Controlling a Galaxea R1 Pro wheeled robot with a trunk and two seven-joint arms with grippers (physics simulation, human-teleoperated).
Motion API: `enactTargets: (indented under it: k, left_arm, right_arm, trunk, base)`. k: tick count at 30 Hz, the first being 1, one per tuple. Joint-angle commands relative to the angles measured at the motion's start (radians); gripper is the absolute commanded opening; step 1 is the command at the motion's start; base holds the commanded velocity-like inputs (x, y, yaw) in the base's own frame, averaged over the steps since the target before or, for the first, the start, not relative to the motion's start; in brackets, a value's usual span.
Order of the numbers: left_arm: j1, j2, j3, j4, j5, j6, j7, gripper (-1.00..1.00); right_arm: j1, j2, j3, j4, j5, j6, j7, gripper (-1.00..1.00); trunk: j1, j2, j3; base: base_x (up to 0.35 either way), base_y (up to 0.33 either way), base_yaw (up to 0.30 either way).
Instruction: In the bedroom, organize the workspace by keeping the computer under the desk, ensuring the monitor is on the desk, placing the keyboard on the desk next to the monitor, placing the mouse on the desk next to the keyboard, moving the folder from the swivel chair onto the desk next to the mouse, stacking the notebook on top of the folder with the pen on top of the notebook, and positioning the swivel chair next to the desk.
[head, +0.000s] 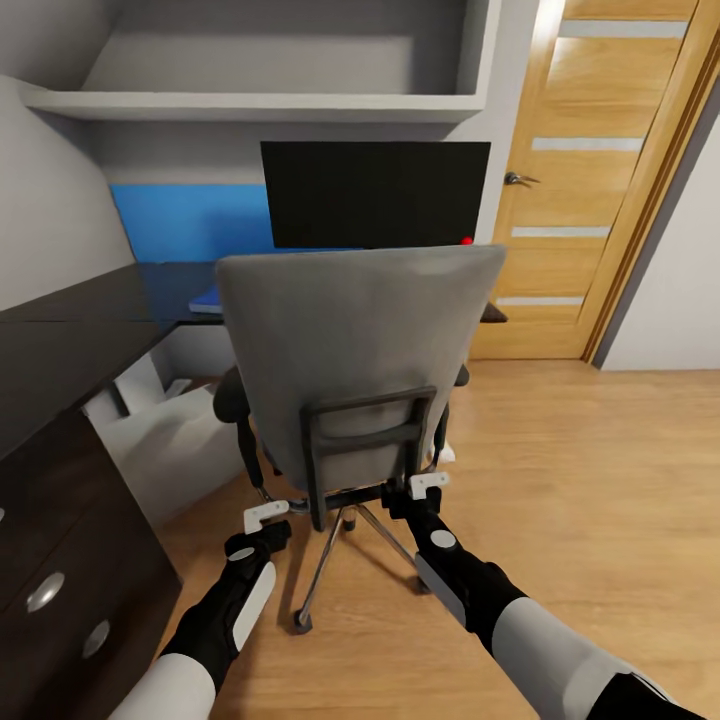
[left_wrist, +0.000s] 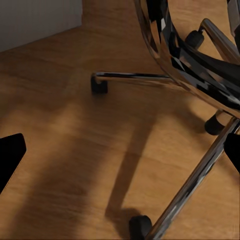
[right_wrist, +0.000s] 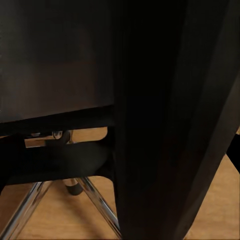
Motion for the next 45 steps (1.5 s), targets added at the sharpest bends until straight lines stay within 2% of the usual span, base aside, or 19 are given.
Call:
enactTargets:
  k: [1, 22, 45]
  left_arm:
    - [0.0, 0.0, -0.004, -0.001, 0.009, 0.003, 0.007, 1.0]
    - [0.0, 0.0, -0.004, 0.006, 0.007, 0.003, 0.007, 1.0]
    - [0.0, 0.001, -0.004, 0.006, 0.007, 0.003, 0.007, 1.0]
  right_arm:
    - [-0.002, 0.0, 0.008, -0.01, -0.002, -0.006, -0.005, 1.0]
    - [-0.002, -0.002, 0.008, -0.009, -0.001, -0.006, -0.004, 1.0]
    - [-0.002, -0.002, 0.008, -0.009, -0.001, -0.007, -0.005, 1.0]
  trunk:
    - [0.0, 0.0, -0.001]
    - [0.0, 0.0, -0.001]
    - [0.0, 0.0, -0.001]
  base:
    - [0.327, 0.097, 0.0]
    - [0.274, 0.028, 0.0]
    - [-0.029, 0.0, 0.0]
